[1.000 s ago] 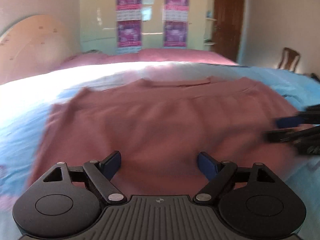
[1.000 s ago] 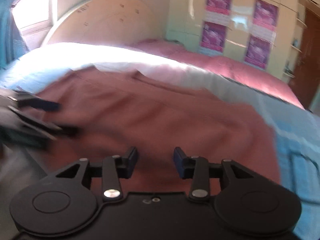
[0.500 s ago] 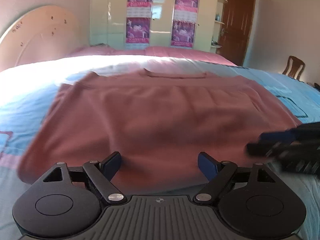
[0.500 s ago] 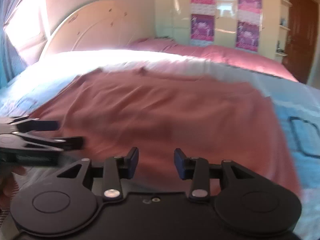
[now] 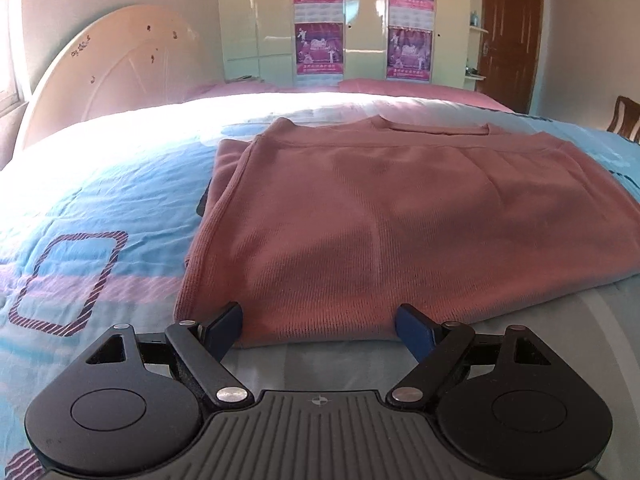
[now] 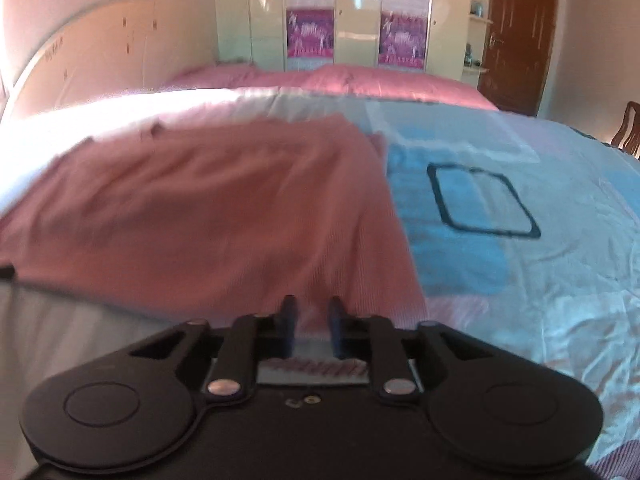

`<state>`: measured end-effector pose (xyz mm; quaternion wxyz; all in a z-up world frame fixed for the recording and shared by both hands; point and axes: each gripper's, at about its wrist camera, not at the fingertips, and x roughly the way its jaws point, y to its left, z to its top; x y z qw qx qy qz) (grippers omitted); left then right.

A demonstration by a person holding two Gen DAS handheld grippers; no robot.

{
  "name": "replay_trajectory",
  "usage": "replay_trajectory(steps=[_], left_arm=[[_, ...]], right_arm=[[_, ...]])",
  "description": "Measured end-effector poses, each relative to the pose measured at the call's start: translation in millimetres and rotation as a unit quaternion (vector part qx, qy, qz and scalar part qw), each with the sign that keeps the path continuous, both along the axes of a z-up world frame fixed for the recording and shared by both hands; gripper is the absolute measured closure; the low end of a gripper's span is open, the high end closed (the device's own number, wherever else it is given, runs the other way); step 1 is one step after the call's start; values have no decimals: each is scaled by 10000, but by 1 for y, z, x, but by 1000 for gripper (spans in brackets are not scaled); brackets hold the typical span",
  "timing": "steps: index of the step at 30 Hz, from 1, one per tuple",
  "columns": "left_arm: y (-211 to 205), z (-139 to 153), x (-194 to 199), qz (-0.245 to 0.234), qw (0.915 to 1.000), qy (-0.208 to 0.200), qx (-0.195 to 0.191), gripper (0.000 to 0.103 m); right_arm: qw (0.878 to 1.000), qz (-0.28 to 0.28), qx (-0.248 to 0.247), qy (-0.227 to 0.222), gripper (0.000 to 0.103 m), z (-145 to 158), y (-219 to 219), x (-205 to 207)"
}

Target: Fold small clothes

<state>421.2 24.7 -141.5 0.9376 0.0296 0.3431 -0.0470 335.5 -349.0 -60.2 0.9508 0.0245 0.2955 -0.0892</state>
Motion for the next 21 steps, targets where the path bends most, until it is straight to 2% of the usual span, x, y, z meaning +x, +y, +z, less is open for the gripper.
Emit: replay_trajectory(steps=[1, 3, 5, 6, 8, 9, 11, 13, 16, 17, 19, 21], left_arm=[[1, 0, 0, 28, 10000, -8, -25, 20], [4, -1, -1, 94, 10000, 4, -9, 20], [8, -1, -3, 106, 9999, 31, -54, 20], [7, -1, -5, 87, 10000, 29, -12, 20], [6, -2, -5, 66, 10000, 44, 28, 20], [6, -3, -5, 72, 10000, 45, 27, 20], [6, -3, -5, 97, 9999, 53, 2, 20], [6, -3, -6, 100, 9999, 68, -9, 20], [6, -3, -5, 88, 9999, 67, -9, 20], [6, -3, -5, 90, 9999, 67, -9, 20], [6, -4, -5, 88, 9999, 70, -12, 20], [6, -4, -5, 84, 9999, 70, -27, 20]], right_arm=[[10000, -67, 24, 10, 92, 0, -4, 1], [9990, -311, 23, 335, 98, -9, -17, 9], [9989, -318, 64, 340, 98, -10, -21, 8], [9992, -305, 30, 268, 93, -5, -19, 6], [9997, -223, 16, -49, 90, 3, -12, -3], [9998, -194, -4, -44, 90, 2, -9, -2], [9988, -202, -99, 443, 91, -12, -7, 12], [9988, -185, -221, 387, 89, -11, -4, 12], [9999, -106, -124, 16, 89, 1, 0, 4], [9998, -83, -153, 54, 88, 1, 2, 6], [9987, -54, -197, 462, 88, -13, 2, 16], [9988, -57, -251, 427, 87, -9, 6, 13]])
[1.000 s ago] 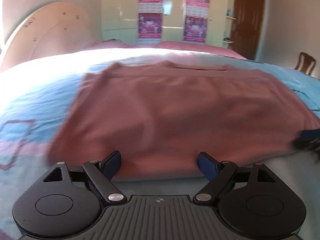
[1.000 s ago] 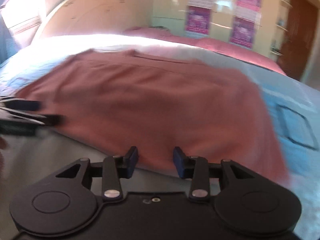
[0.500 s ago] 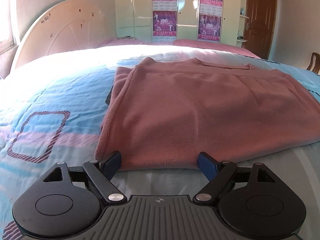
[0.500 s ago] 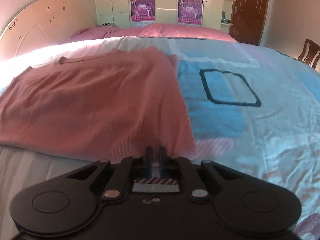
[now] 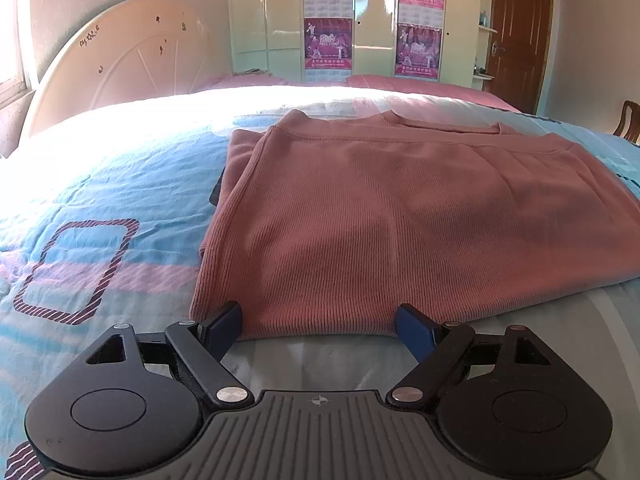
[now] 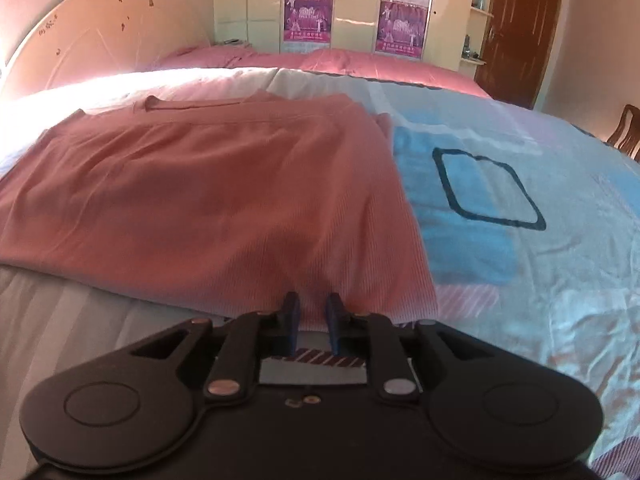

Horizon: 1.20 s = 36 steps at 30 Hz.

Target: Fold small clothes

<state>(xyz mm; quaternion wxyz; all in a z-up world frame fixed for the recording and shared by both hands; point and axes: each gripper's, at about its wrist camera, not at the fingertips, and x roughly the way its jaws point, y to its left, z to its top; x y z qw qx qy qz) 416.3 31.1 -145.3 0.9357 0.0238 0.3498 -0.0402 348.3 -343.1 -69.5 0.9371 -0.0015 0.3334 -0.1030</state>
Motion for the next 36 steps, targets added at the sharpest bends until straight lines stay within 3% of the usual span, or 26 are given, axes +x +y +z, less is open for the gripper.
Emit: replay_trajectory(steps=[15, 20, 22, 24, 26, 28, 34, 36], left_arm=[[15, -1, -8, 121, 9998, 144, 39, 17], [30, 8, -21, 325, 9993, -8, -165, 17], [34, 11, -24, 455, 9974, 31, -555, 17], [38, 12, -25, 593, 9905, 103, -1239, 17], [41, 7, -24, 857, 9778, 261, -1895, 18], [43, 1, -24, 1157, 9655, 261, -2317, 18], [43, -7, -14, 1553, 9442, 190, -2898, 18], [43, -9, -9, 1619, 9414, 169, -2954, 25]], right_arm=[[9999, 76, 91, 63, 86, 0, -6, 4], [9999, -18, 140, 43, 83, 8, -7, 2], [9995, 28, 196, -229, 83, 18, -2, -5], [9987, 118, 269, -428, 83, 25, 6, -7], [9978, 214, 326, -527, 83, 29, 16, -4], [9965, 323, 448, -628, 84, 33, 25, 2], [9894, 639, 1013, -818, 93, 40, 44, 26], [9873, 685, 1175, -817, 96, 39, 49, 36]])
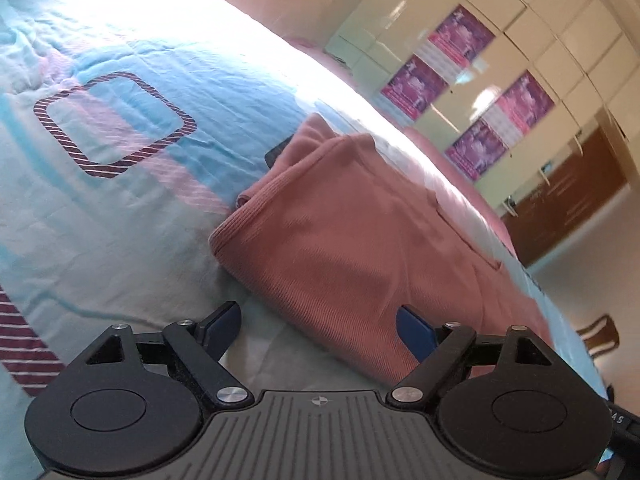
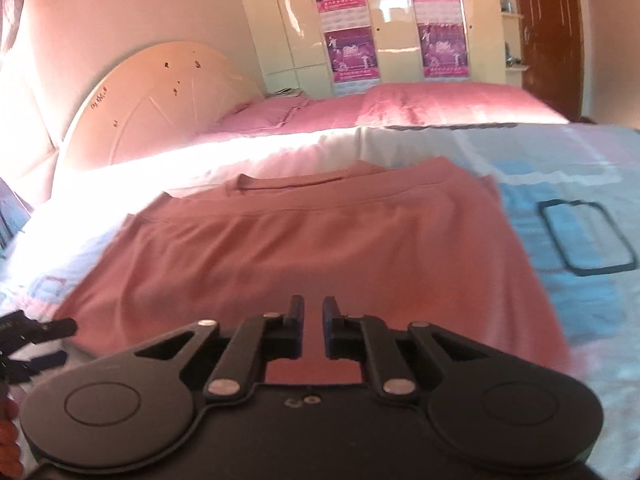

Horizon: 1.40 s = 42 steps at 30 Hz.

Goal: Fold small clothes
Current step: 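Grasp the corner of the folded sweatshirt with the left gripper and lift it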

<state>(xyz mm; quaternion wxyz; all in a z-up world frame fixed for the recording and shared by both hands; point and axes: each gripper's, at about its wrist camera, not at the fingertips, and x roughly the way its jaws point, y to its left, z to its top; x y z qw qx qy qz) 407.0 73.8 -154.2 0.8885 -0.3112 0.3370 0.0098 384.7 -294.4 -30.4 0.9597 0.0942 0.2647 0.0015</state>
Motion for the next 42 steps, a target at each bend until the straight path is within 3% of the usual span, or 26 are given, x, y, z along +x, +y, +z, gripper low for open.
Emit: replay_trajectory(steps=[4, 8, 13, 20, 22, 23, 25, 26, 28, 31, 32, 35, 40, 42], left_arm=[[2, -3, 16, 103, 9999, -3, -54, 32], [11, -11, 29, 286, 9980, -182, -534, 33], [19, -26, 41, 598, 9896, -482, -1212, 34], [26, -40, 72, 709, 9825, -506, -1646, 57], [29, -43, 81, 667, 9823, -475, -1687, 63], [30, -45, 86, 641, 9820, -443, -1721, 69], [33, -48, 94, 594, 9821, -294, -1760, 91], [36, -49, 97, 616, 9812, -222, -1815, 95], [41, -48, 94, 614, 9773, -417, -1985, 95], [44, -43, 91, 505, 9783, -653, -1899, 95], [44, -44, 94, 452, 9804, -599, -1820, 95], [45, -53, 105, 398, 9834, -372, -1730, 93], [45, -52, 118, 424, 9822, -343, -1800, 91], [44, -51, 117, 498, 9810, -311, -1848, 91]], right_arm=[[9997, 155, 189, 21, 97, -1, 8, 21], [9992, 274, 293, 50, 97, -4, 16, 40], [9986, 402, 317, 161, 97, -11, 24, 58], [9988, 238, 357, 220, 97, -14, 34, 70], [9989, 173, 361, 258, 102, -13, 38, 72], [9989, 117, 364, 285, 102, -12, 41, 72], [9988, 46, 383, 309, 102, -10, 44, 72], [9989, -15, 338, 314, 102, -8, 47, 73], [9992, -103, 314, 246, 102, -2, 52, 72], [9992, -108, 383, 43, 102, 7, 60, 72], [9991, -115, 396, 103, 102, 5, 61, 75], [9953, -231, 399, 850, 103, -21, 63, 96], [9960, -366, 634, 515, 100, -18, 64, 82], [9963, -257, 585, 570, 102, -21, 69, 84]])
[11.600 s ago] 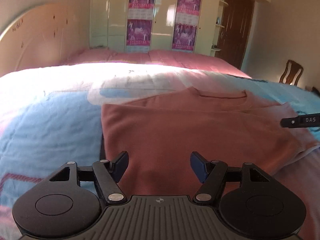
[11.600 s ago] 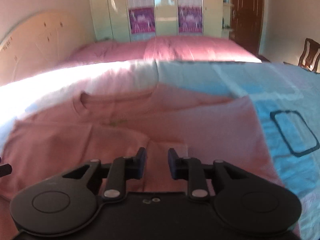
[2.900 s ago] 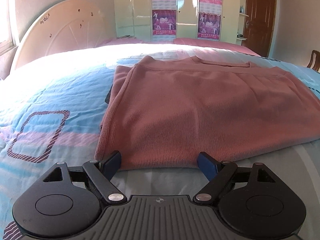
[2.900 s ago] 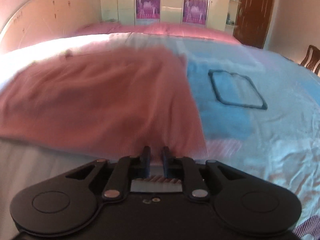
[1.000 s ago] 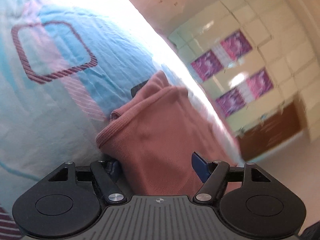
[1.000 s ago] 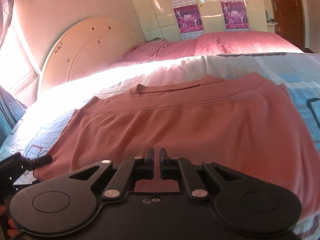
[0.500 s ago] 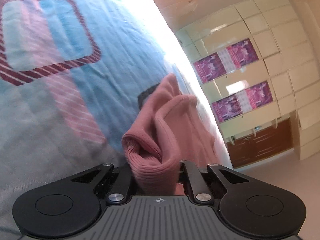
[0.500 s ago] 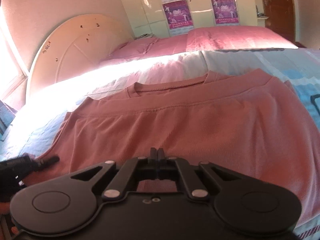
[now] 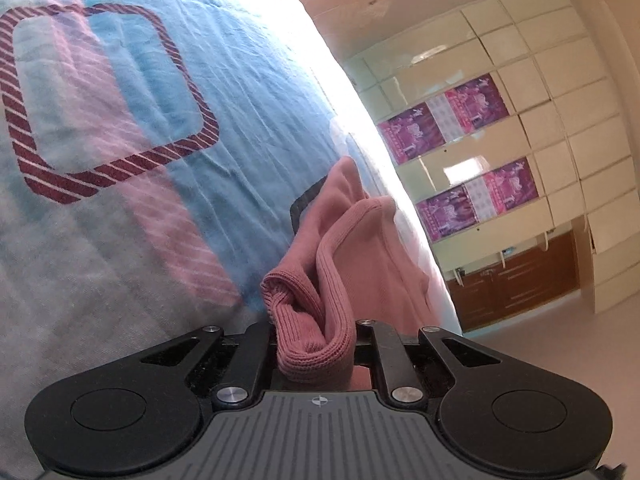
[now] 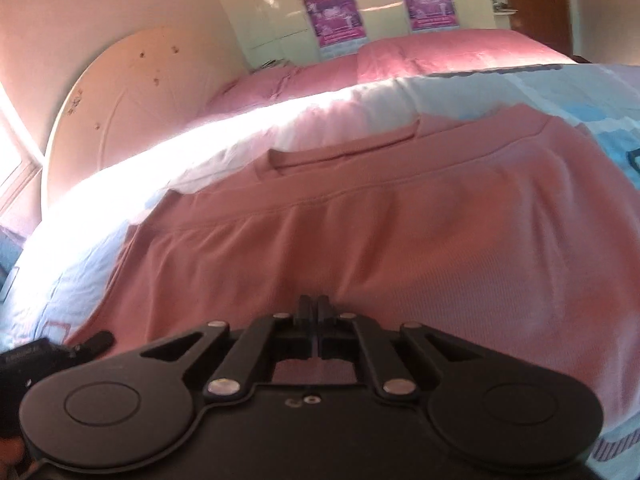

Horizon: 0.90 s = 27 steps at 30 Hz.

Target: Fold small clothes

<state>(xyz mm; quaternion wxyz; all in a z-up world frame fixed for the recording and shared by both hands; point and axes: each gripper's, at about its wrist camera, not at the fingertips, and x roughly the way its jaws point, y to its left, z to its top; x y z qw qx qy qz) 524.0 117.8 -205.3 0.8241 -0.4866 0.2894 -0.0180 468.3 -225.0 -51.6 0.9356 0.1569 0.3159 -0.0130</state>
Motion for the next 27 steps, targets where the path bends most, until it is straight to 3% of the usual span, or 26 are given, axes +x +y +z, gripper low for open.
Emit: replay_trajectory(steps=[2, 4, 9, 15, 21, 27], left_arm=[[1, 1, 2, 5, 10000, 24, 41, 91], [0, 5, 1, -84, 9995, 24, 293, 92], [-8, 15, 4, -39, 9988, 28, 494, 95], [-50, 64, 12, -365, 9913, -568, 1127, 95], [-144, 119, 33, -1114, 9749, -816, 1745, 95], [-283, 149, 47, -1924, 9515, -933, 2210, 95]], right_arm=[[9999, -13, -61, 98, 103, -7, 2, 5], [9998, -100, 156, 114, 103, -6, -4, 7], [9987, -109, 482, 97, 103, -7, -14, 7], [9966, -22, 806, -169, 100, -1, -39, -1], [9890, -469, 1221, -691, 99, 17, -118, -36], [9786, -983, 1522, -978, 97, 32, -221, -80]])
